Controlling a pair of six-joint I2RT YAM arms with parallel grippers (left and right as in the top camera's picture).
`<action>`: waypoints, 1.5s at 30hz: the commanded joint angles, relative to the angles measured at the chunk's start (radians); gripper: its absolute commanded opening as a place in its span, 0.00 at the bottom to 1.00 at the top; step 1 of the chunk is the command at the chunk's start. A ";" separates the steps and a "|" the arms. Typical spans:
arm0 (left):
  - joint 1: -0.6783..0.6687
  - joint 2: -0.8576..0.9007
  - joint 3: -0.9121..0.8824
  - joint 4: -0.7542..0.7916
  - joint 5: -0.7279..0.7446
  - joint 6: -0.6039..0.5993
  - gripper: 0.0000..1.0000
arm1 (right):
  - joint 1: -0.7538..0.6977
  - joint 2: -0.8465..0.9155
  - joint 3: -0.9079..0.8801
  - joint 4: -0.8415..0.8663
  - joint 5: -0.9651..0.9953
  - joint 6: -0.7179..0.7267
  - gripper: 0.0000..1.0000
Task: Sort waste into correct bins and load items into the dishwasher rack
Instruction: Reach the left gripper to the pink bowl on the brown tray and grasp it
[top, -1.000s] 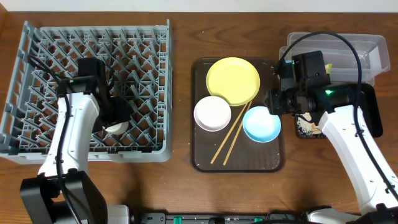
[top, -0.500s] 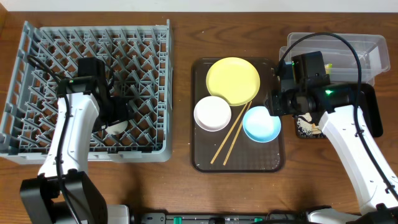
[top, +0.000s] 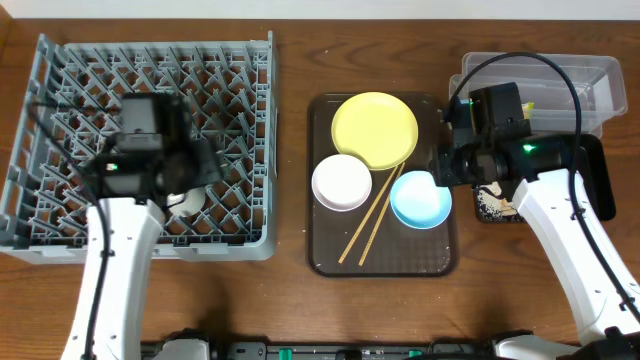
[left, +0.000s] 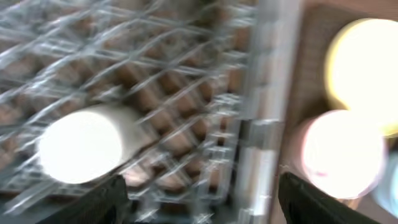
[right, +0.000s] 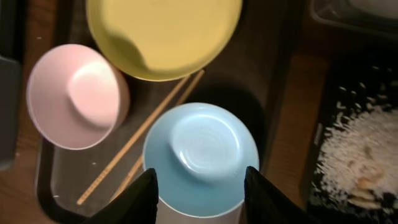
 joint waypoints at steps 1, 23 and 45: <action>-0.108 0.025 0.024 0.045 0.096 -0.008 0.79 | -0.010 -0.018 0.003 -0.009 0.066 0.043 0.43; -0.661 0.396 0.024 0.394 -0.148 0.025 0.73 | -0.137 -0.040 0.003 -0.094 0.217 0.308 0.45; -0.777 0.583 0.024 0.452 -0.185 0.018 0.21 | -0.157 -0.042 0.003 -0.103 0.204 0.301 0.45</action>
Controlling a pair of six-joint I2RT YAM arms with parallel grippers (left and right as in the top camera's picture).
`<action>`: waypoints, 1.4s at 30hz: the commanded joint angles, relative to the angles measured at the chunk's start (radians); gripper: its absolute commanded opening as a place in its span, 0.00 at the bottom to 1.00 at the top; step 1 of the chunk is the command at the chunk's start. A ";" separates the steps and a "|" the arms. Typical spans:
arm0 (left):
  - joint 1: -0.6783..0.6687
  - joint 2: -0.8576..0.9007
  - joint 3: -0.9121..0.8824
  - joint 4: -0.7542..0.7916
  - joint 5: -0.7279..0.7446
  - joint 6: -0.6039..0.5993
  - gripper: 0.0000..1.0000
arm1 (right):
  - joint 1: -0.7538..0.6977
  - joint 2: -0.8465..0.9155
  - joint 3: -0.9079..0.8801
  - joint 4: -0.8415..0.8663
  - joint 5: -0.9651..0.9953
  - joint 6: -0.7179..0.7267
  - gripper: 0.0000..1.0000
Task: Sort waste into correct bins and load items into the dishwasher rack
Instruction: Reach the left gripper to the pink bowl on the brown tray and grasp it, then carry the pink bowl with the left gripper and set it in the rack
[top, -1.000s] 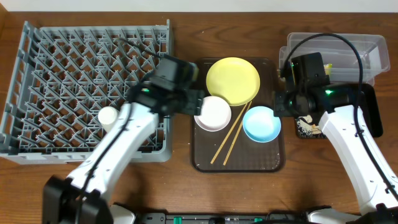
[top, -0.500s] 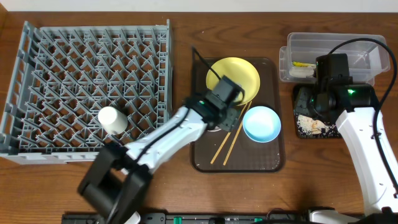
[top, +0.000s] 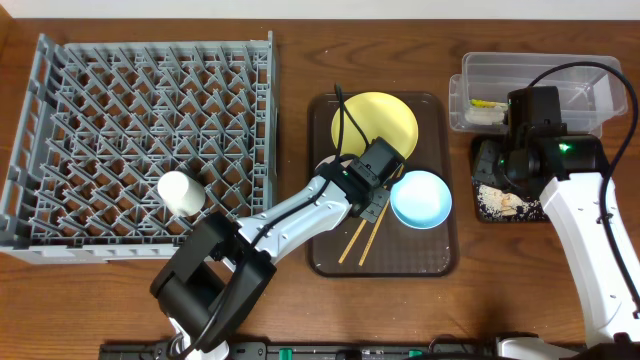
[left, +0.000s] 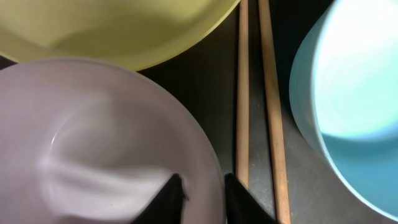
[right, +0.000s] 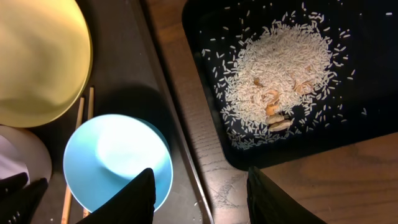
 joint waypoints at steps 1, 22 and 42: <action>-0.001 0.010 0.021 -0.006 -0.015 0.009 0.19 | -0.007 -0.016 0.003 -0.001 0.002 0.016 0.45; 0.008 -0.229 0.023 -0.128 -0.003 0.011 0.06 | -0.007 -0.016 0.003 -0.002 0.003 0.015 0.45; 0.951 -0.374 0.023 -0.031 1.268 0.039 0.06 | -0.007 -0.016 0.003 -0.005 0.003 -0.002 0.46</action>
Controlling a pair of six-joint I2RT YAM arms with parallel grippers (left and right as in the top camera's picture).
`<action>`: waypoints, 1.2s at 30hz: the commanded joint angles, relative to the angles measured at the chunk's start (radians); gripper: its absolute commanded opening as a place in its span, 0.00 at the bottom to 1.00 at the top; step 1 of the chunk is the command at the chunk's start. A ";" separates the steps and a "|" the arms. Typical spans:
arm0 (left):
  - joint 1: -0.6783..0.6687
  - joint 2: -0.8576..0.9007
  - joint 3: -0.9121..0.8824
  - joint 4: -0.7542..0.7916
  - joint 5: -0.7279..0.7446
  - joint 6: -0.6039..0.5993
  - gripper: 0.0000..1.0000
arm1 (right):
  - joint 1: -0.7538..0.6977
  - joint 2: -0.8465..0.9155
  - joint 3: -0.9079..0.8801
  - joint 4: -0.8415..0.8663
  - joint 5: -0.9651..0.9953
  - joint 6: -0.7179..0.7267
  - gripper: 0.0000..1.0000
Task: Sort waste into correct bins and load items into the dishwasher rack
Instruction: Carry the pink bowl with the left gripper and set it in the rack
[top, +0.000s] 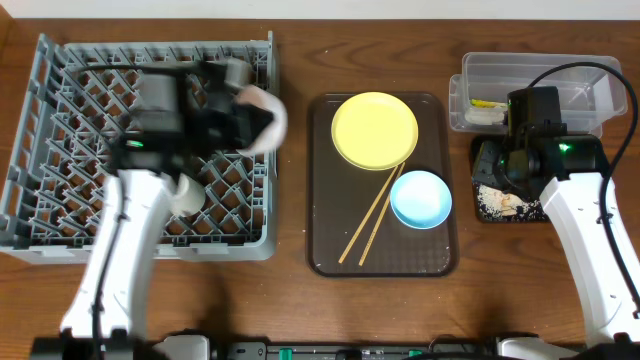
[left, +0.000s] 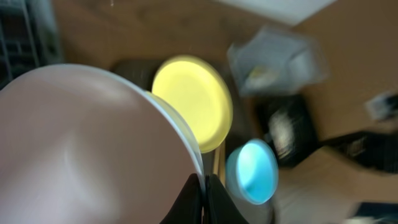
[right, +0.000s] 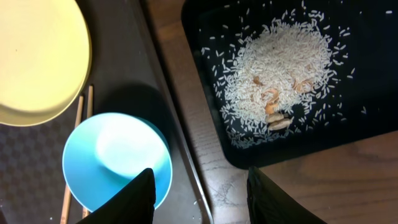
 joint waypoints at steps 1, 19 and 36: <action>0.172 0.090 0.011 0.066 0.498 0.011 0.06 | -0.007 -0.016 0.003 0.001 0.003 -0.002 0.46; 0.478 0.417 0.011 0.394 0.708 -0.225 0.06 | -0.007 -0.016 0.003 0.000 0.003 -0.002 0.45; 0.476 0.418 0.008 0.390 0.705 -0.248 0.06 | -0.007 -0.016 0.003 -0.001 0.002 -0.002 0.46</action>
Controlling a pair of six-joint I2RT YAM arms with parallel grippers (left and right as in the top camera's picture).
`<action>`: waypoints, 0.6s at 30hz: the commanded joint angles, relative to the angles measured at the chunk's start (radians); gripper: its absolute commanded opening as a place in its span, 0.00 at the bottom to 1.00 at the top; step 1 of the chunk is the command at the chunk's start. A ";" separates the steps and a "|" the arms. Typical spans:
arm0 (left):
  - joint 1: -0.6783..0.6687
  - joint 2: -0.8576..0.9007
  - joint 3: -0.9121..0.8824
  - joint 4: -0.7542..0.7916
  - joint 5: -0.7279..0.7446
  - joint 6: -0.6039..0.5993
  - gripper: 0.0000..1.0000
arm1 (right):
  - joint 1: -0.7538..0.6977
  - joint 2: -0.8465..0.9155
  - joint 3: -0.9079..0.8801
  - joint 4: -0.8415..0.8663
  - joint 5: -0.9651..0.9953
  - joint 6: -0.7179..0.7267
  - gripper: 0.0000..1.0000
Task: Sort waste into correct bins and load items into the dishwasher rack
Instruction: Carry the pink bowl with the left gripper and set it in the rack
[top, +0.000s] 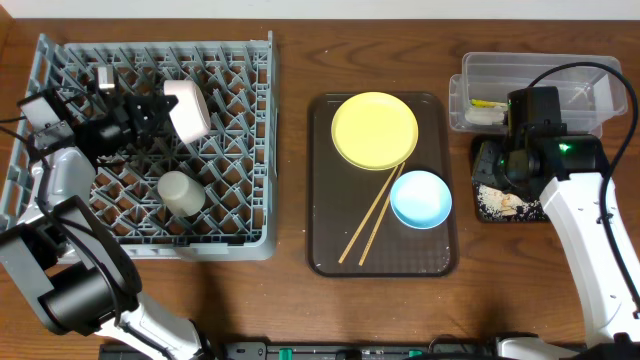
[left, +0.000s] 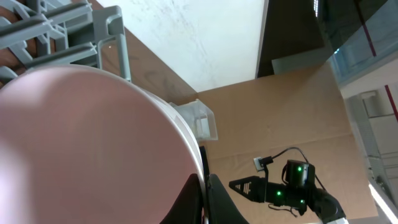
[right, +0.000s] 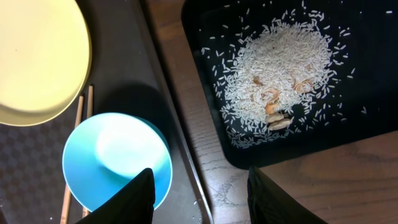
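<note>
My left gripper (top: 160, 112) is shut on the rim of a pink bowl (top: 187, 108), which is turned on edge over the upper middle of the grey dishwasher rack (top: 240, 235). In the left wrist view the pink bowl (left: 87, 149) fills the frame, with both fingers (left: 214, 202) pinching its rim. A white cup (top: 181, 192) lies in the rack. The brown tray (top: 325, 255) carries a yellow plate (top: 374, 130), a blue bowl (top: 420, 198) and chopsticks (top: 368, 222). My right gripper (right: 208, 199) is open above the tray's right edge, between the blue bowl (right: 117, 162) and the rice.
A black bin (top: 592, 170) holding spilled rice (right: 280, 87) sits right of the tray. Behind it is a clear plastic bin (top: 560, 75) with a scrap inside. The right arm hangs over the black bin. Rack tines stand close around the pink bowl.
My left gripper has moved left with the pink bowl, from the rack's upper right edge to over its upper middle. The right arm and the tray items have not moved.
First my left gripper was over the rack near the white cup, with the pink bowl on the tray and my right gripper over the blue bowl. Then the left closed on the pink bowl's rim while the right sat by the black bin. The bowl has since travelled to the rack.
</note>
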 joint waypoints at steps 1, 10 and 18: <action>-0.002 -0.003 0.006 -0.001 0.014 -0.007 0.06 | -0.007 -0.016 0.003 -0.002 0.003 -0.002 0.46; -0.002 0.001 -0.023 -0.011 -0.070 -0.007 0.06 | -0.007 -0.016 0.003 -0.002 0.003 -0.002 0.46; -0.002 0.002 -0.024 -0.048 -0.148 -0.007 0.06 | -0.007 -0.016 0.003 -0.005 0.003 -0.002 0.46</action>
